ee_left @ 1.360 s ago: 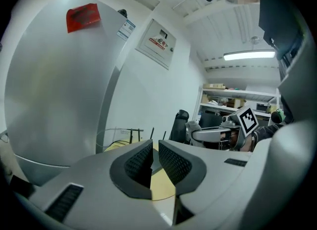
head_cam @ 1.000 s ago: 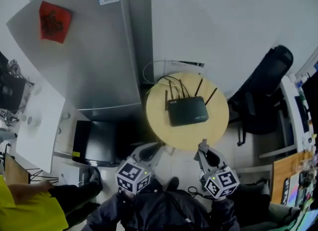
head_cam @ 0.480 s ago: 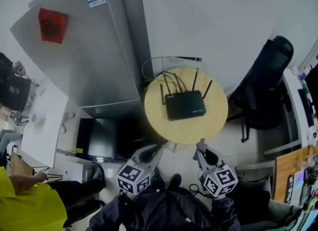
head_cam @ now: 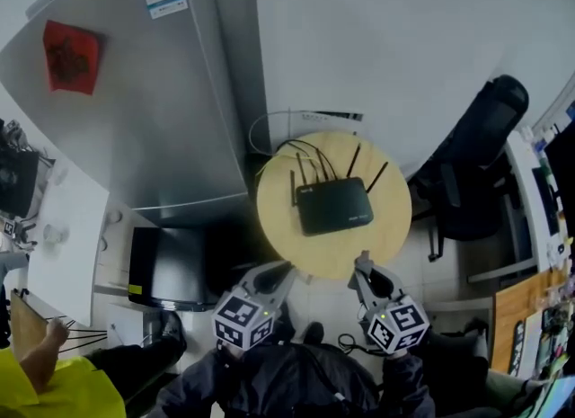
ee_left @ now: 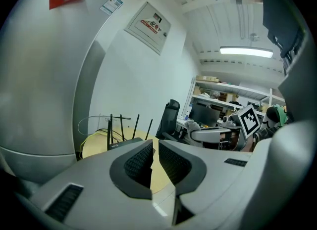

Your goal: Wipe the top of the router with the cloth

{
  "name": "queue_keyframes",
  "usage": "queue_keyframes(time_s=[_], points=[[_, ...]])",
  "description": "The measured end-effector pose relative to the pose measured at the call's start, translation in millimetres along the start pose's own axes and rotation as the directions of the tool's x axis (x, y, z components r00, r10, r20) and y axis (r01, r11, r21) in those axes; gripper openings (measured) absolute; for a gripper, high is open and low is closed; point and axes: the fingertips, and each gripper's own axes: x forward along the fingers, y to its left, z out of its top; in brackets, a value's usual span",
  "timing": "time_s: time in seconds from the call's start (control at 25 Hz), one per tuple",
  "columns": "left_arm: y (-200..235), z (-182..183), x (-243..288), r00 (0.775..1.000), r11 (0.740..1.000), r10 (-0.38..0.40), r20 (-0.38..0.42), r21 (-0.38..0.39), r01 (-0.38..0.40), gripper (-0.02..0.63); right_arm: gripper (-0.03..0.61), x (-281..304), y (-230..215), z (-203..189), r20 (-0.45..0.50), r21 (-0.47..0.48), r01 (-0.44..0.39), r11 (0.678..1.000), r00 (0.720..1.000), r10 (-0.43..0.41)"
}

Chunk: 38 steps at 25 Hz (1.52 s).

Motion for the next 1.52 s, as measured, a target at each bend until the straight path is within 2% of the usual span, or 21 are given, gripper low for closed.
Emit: queue_keyframes(time_s=[0.24,0.52,0.68,0.84,1.0,1.16,1.32,1.52], points=[[35.6,19.7,20.7,0.999,0.999,-0.041,0.014,-0.001,0.041,0.026,0.074,45.4,-7.9,13.5,-0.007,0.005,0.023,1.000,1.000,-0.023],[61.9,24.7,49.0,0.998,0.998,-0.059,-0.007,-0.021,0.059,0.026,0.074,87.7,-25.1,22.3,-0.039,0.003,0.017,1.000,0.999,-0.017],[85.5,18.5,72.5,0.999,0.999,-0.027,-0.035,-0.044,0.025,0.026,0.074,135.3,-49.2,19.3,-0.097,0.025,0.007,1.000,0.995,-0.004],[114.8,8.0,91.0,0.997,0.995,0.047,-0.061,-0.088,-0.052,0.026,0.074,197.8,-64.3,9.5,-0.175,0.067,-0.046,0.997,0.983,0.057],[131.8,3.0,104.3,0.992,0.985,0.102,-0.079,-0.134,-0.112,0.026,0.074,257.9,-71.1,-12.0,-0.282,0.078,-0.103,0.992,0.952,0.121],[138.2,2.3,120.9,0.988,0.980,0.125,-0.093,-0.145,-0.138,0.026,0.074,301.1,-72.4,-36.9,-0.401,0.090,-0.129,0.988,0.903,0.155],[146.0,-1.3,135.2,0.983,0.975,0.146,-0.110,-0.154,-0.162,0.026,0.074,327.9,-71.6,-67.8,-0.514,0.080,-0.139,0.987,0.843,0.160],[155.7,-3.9,145.0,0.977,0.967,0.170,-0.125,-0.167,-0.190,0.026,0.074,348.5,-75.3,-90.2,-0.599,0.058,-0.139,0.989,0.788,0.146]])
